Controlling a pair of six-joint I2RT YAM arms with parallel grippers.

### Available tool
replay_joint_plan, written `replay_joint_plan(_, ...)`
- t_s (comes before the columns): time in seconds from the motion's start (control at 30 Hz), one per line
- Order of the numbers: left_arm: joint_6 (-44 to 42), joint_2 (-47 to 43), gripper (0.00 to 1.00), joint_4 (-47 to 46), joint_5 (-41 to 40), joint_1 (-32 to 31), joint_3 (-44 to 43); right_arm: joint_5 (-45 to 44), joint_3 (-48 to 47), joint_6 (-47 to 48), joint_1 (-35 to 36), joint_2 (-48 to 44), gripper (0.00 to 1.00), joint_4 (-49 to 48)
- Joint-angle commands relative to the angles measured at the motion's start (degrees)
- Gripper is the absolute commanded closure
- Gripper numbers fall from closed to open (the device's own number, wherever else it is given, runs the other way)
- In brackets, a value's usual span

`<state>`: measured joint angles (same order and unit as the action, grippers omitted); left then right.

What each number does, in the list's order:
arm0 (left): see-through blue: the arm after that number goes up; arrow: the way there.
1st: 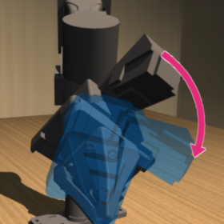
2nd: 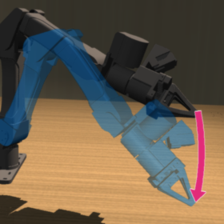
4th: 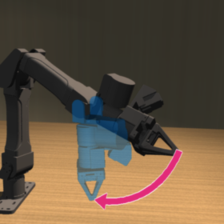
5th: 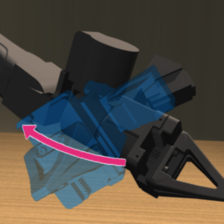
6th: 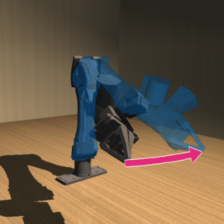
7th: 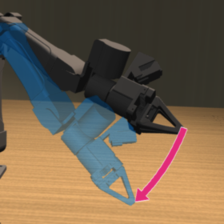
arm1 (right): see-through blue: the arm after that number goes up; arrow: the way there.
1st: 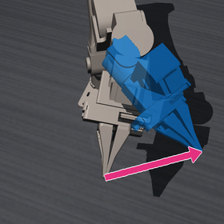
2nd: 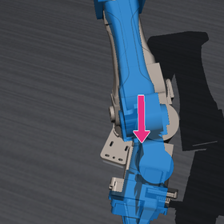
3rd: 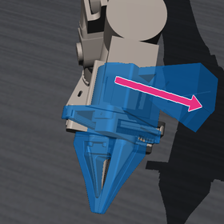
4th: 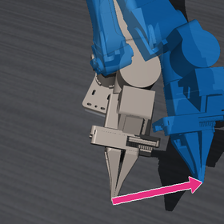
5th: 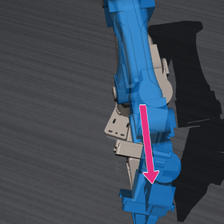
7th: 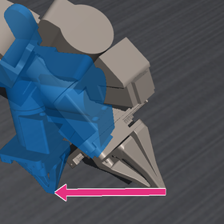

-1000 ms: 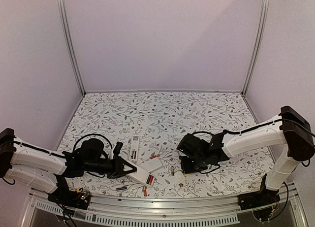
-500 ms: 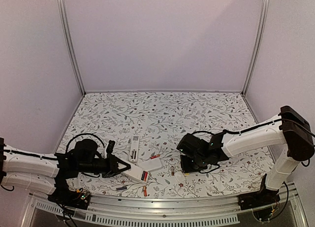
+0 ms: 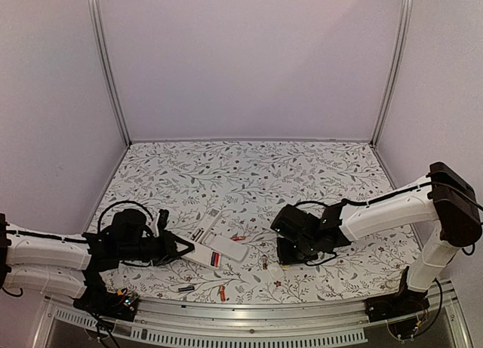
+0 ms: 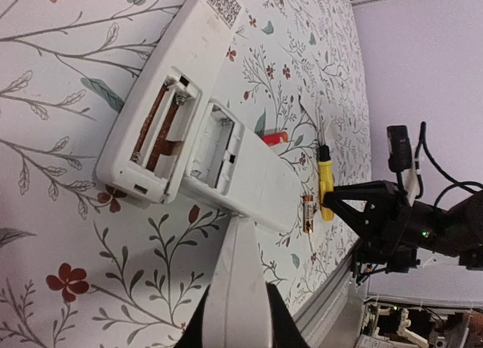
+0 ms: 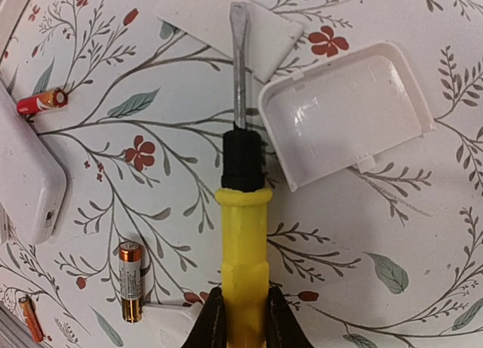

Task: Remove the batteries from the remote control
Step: Place the remote control without the battery cover at the center of the board.

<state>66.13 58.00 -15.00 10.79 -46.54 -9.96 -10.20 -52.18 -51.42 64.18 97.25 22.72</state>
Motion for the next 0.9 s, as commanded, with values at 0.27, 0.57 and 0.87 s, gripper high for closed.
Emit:
replay_joint_plan(0.27,-3.8,3.6,1.00,-3.1,-0.6,3.9,0.6,-1.0,-0.7,-0.8,0.3,-0.7,0.92,-0.9)
replay_joint_plan(0.57,-1.1,1.3,1.00,-4.6,6.6,2.7,4.6,-0.6,1.4,-1.5,0.3,-4.5,0.93,-2.4)
replay_joint_plan(0.87,0.5,0.6,0.77,-3.4,6.3,2.2,6.9,1.4,1.2,0.2,0.3,-6.0,0.93,-4.2)
